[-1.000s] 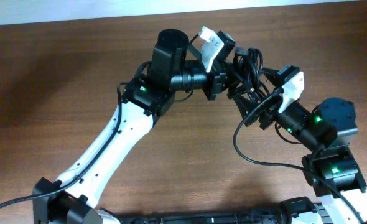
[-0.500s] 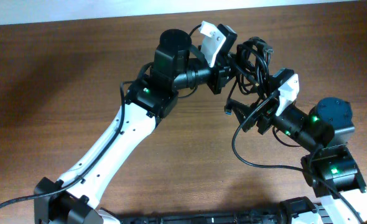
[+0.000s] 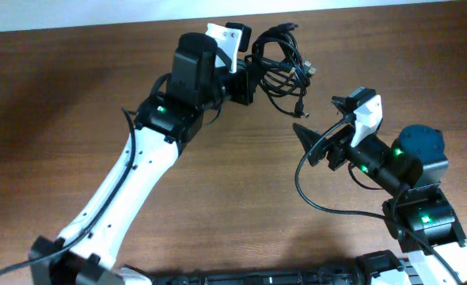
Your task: Untangle cables
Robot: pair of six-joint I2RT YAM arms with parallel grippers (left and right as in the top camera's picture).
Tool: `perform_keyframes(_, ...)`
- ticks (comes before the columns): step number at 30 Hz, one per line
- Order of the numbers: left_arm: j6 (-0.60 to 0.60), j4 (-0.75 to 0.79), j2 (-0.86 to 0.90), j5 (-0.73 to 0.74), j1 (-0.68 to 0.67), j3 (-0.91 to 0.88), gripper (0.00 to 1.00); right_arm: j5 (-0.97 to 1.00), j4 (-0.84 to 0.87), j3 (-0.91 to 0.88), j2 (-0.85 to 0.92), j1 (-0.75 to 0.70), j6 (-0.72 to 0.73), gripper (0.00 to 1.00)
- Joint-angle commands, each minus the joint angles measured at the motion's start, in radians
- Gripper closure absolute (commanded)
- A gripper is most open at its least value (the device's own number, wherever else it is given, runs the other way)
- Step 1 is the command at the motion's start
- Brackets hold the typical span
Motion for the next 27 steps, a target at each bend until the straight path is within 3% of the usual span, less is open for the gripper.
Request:
perform_keyframes(1, -0.021, -0.026, -0.094, -0.003, -0.002, 0.006, 1.0, 0.088, 0.002, 0.013, -0.01, 0.008, -0.003, 0.01)
perform_keyframes(9, -0.02, -0.072, -0.154, 0.016, -0.002, 0.006, 1.0, 0.143, 0.021, 0.013, -0.01, 0.008, 0.01, 0.01)
perform_keyframes(17, -0.021, -0.08, -0.154, 0.029, -0.006, 0.006, 1.0, 0.078, 0.038, 0.013, -0.01, 0.008, 0.023, 0.01)
perform_keyframes(27, -0.012, -0.08, -0.154, 0.237, -0.015, 0.006, 1.0, 0.241, 0.049, 0.013, -0.009, 0.008, 0.023, 0.01)
